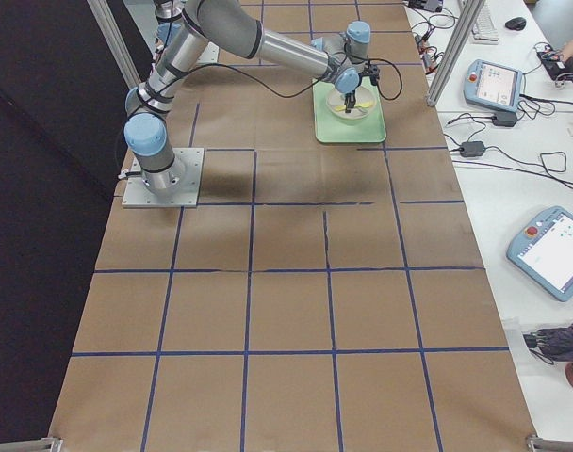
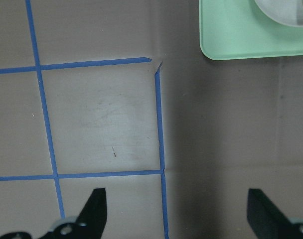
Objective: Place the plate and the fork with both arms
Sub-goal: 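Close the right gripper on the yellow fork handle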
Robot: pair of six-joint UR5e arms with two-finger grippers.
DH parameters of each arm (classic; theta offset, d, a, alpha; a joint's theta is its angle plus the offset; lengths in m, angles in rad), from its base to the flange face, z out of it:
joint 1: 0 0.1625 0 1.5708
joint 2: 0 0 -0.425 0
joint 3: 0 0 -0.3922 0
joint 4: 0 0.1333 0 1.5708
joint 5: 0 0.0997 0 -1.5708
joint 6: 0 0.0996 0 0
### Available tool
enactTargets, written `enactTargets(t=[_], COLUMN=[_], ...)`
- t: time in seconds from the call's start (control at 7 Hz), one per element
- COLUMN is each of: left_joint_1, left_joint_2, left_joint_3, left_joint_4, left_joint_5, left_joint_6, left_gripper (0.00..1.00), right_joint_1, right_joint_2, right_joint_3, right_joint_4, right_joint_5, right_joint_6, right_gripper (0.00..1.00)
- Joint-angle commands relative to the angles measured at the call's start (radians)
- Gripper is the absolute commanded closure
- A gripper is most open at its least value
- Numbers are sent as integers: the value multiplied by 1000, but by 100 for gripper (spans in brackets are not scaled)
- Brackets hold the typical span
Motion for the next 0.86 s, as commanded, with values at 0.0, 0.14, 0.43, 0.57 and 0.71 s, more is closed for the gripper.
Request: enactTargets(t=[0.0,0.14,0.43,0.57,0.71], left_joint_1=[0,0,0,0,0], left_joint_2=[0,0,0,0,0], left_joint_3=[0,0,0,0,0], left_joint_4=[0,0,0,0,0], left_joint_5=[0,-1,-1,-1,-1], left_joint_6=[-1,-1,-1,-1,-1], left_gripper=[0,0,0,0,0], right_joint_1=[0,0,1,0,0], right_joint_2=[1,1,-2,-4,-7], right_joint_3=[0,0,-2,-8,-22], right_joint_4=[0,0,0,2,2], right_joint_5=[0,0,1,1,1], right_joint_6=[1,1,1,1,-1], right_gripper=[70,82,98,99,100])
